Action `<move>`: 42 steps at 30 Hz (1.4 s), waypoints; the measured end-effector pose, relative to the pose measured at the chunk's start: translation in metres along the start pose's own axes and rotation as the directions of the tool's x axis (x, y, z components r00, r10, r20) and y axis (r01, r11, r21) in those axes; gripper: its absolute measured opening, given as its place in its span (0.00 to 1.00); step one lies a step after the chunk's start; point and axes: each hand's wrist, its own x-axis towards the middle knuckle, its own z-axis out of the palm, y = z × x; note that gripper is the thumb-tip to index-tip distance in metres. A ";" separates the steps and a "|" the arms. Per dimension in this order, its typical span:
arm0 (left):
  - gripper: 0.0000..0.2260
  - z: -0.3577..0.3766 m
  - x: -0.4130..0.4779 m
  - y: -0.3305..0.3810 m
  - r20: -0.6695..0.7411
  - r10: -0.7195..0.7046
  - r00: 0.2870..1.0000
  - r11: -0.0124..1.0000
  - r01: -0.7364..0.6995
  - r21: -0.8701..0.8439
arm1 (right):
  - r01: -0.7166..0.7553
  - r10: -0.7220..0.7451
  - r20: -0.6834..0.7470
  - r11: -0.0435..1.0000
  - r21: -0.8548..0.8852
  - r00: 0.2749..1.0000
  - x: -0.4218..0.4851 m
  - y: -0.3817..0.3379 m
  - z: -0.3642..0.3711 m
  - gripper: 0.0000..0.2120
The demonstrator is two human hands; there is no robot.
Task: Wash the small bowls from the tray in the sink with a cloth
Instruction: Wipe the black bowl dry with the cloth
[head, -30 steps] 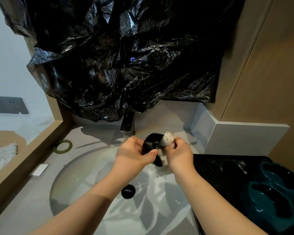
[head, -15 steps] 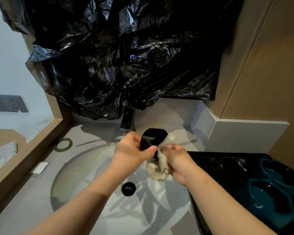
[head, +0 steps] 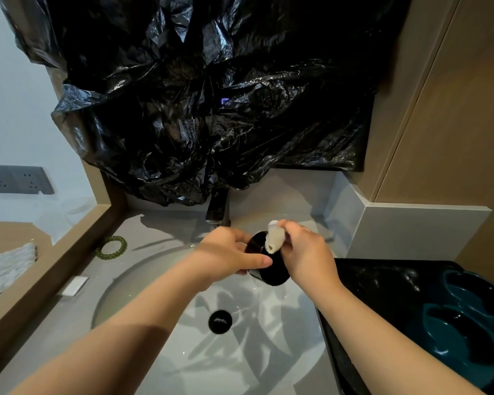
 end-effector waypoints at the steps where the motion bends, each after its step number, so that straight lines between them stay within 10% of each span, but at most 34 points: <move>1: 0.12 0.004 0.000 -0.002 -0.033 0.006 0.999 1.000 -0.007 -0.020 | -0.057 0.061 -0.036 0.993 0.100 0.997 -0.001 0.002 0.003 0.12; 3: 0.14 0.009 0.002 -0.009 -0.102 -0.010 0.995 0.997 0.002 -0.079 | -0.256 0.268 0.006 0.913 0.318 0.963 -0.004 0.004 0.011 0.10; 6: 0.18 0.017 0.006 -0.018 -0.193 -0.078 0.978 0.962 0.023 -0.271 | -0.634 0.515 0.412 0.392 0.667 0.752 -0.007 0.001 0.027 0.07; 8: 0.20 0.023 0.006 -0.022 -0.219 -0.091 0.971 0.944 0.014 -0.329 | -0.669 0.513 0.481 0.280 0.689 0.711 -0.005 0.000 0.030 0.07; 13: 0.19 0.029 0.001 -0.025 -0.175 -0.022 0.984 0.980 -0.013 -0.196 | -0.475 0.498 0.118 0.691 0.545 0.859 0.003 0.003 0.023 0.07; 17: 0.13 0.017 0.002 -0.021 -0.005 -0.058 0.998 0.991 0.057 -0.120 | -0.172 0.171 0.016 0.975 0.143 0.985 -0.003 0.009 0.016 0.08; 26: 0.06 0.015 0.005 -0.014 -0.049 -0.035 0.998 0.999 0.036 0.017 | 0.357 -0.374 0.012 0.874 -0.329 0.927 -0.002 0.018 0.018 0.21; 33: 0.08 0.022 0.008 -0.014 -0.199 -0.026 0.980 0.996 0.008 -0.093 | -0.087 0.088 -0.005 0.991 0.099 0.996 -0.001 0.018 0.018 0.08; 36: 0.11 0.026 0.010 -0.021 -0.252 -0.041 0.967 0.991 0.008 -0.133 | -0.383 0.380 0.071 0.872 0.305 0.922 0.001 0.023 0.032 0.05; 38: 0.13 0.028 0.010 -0.022 -0.307 -0.026 0.951 0.993 -0.011 -0.117 | -0.587 0.545 0.256 0.614 0.527 0.799 0.001 0.022 0.036 0.04; 42: 0.11 0.033 0.008 -0.019 -0.422 0.083 0.903 0.996 -0.066 0.055 | -0.774 0.515 0.613 0.172 0.610 0.598 -0.007 0.010 0.028 0.08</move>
